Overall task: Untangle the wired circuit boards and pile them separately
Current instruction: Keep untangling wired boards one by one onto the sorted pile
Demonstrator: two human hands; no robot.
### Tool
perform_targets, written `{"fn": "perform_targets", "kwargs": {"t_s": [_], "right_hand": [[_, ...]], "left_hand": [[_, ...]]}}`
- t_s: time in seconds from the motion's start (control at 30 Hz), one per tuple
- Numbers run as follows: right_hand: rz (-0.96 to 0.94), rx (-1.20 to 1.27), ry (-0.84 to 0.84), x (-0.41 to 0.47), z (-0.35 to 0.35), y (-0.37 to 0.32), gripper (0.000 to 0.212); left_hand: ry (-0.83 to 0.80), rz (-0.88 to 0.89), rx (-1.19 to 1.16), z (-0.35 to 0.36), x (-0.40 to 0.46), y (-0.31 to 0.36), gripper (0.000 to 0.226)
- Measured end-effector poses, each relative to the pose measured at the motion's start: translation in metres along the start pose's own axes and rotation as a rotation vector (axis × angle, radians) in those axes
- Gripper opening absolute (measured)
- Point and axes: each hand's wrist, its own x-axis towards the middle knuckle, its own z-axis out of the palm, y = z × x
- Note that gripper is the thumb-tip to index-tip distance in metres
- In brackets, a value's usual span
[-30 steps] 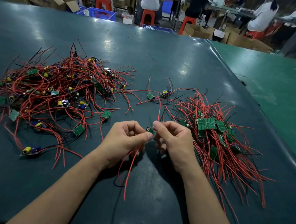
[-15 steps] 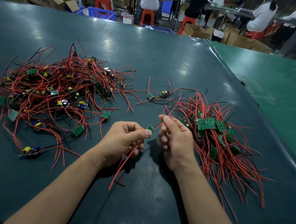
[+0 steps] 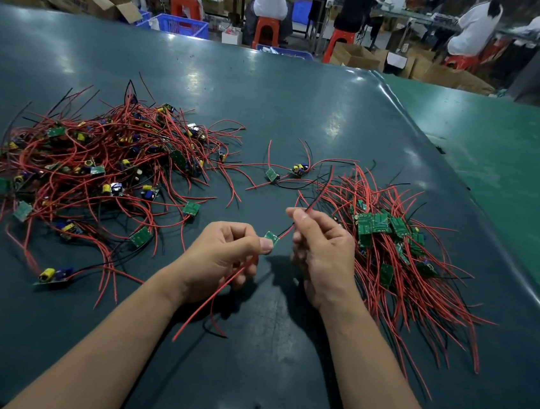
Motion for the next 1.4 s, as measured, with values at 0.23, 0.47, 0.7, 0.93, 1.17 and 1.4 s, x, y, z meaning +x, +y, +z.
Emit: {"fn": "perform_targets", "kwargs": {"t_s": [0.23,0.47,0.7,0.93,1.17,1.4], "right_hand": [[-0.025,0.229,0.157,0.014,-0.014,-0.006,0.021],[-0.006,0.440,0.247,0.018,-0.018,-0.014,0.024],[0.201,-0.226,-0.279,-0.008,-0.004,-0.007,0.041],[0.105,-0.382,-0.384,-0.013,-0.013,-0.014,0.030],[0.107,-0.526,-0.381,-0.012,-0.019,-0.020,0.040],[0.197,-0.592,-0.490,-0.013,-0.025,-0.021,0.044]], "left_hand": [[-0.102,0.003,0.053,-0.002,-0.003,0.000,0.022],[-0.138,0.012,0.001,-0.009,-0.001,-0.002,0.019],[-0.075,0.072,-0.042,-0.011,0.003,-0.003,0.017],[-0.153,0.046,0.043,-0.017,0.002,-0.005,0.024],[-0.225,0.054,0.088,-0.020,0.004,-0.008,0.028],[-0.318,0.065,0.072,-0.021,0.004,-0.010,0.038]]}}
